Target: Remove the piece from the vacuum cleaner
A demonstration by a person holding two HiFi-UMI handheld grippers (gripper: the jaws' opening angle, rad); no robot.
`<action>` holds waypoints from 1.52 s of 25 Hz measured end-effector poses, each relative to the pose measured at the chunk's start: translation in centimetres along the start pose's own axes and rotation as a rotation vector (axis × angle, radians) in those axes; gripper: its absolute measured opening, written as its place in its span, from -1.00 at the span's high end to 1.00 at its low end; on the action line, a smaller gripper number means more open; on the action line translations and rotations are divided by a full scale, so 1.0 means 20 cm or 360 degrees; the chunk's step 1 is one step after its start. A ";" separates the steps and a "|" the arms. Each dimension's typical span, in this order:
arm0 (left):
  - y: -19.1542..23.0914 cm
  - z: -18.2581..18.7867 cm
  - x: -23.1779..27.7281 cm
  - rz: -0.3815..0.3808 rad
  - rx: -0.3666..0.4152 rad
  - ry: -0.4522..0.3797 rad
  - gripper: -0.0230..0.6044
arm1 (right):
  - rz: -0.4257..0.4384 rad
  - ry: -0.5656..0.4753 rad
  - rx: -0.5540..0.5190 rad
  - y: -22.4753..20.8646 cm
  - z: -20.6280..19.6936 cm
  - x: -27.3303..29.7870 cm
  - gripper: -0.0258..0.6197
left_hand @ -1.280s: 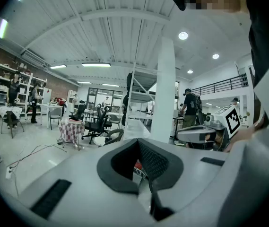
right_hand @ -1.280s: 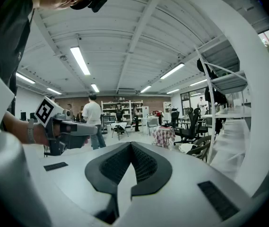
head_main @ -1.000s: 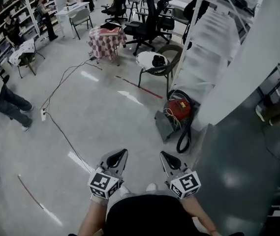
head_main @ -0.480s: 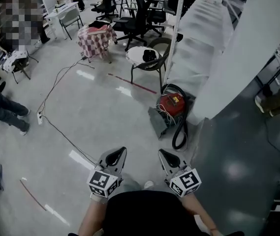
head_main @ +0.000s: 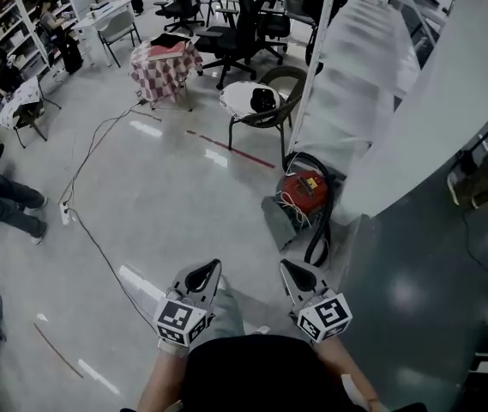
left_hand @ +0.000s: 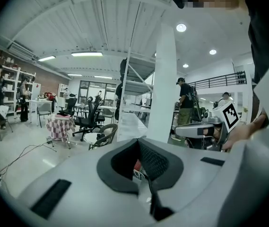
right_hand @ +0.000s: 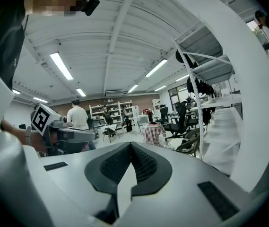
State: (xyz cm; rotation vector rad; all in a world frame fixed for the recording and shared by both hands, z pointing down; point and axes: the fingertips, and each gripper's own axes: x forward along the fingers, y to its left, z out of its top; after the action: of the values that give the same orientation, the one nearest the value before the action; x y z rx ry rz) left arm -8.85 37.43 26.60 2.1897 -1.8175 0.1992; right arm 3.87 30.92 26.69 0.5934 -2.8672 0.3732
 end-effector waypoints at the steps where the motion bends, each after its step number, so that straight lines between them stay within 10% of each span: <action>1: 0.08 0.01 0.03 -0.0008 -0.0005 -0.0003 0.87 | -0.0007 0.0008 -0.0010 -0.01 0.01 0.08 0.83; 16: 1.07 0.18 0.35 -0.0123 -0.0080 -0.0012 0.87 | -0.0128 0.0075 -0.0050 -0.09 0.19 1.03 0.83; 38: 0.97 0.24 1.36 -0.0507 0.0096 0.0300 0.87 | -0.0459 0.0092 0.0215 -0.95 0.16 1.11 0.83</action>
State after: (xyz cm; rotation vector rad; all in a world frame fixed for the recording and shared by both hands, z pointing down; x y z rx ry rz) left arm -22.76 7.19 32.33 2.3737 -1.3598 0.3798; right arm -8.78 5.16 32.70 0.9874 -2.6629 0.5282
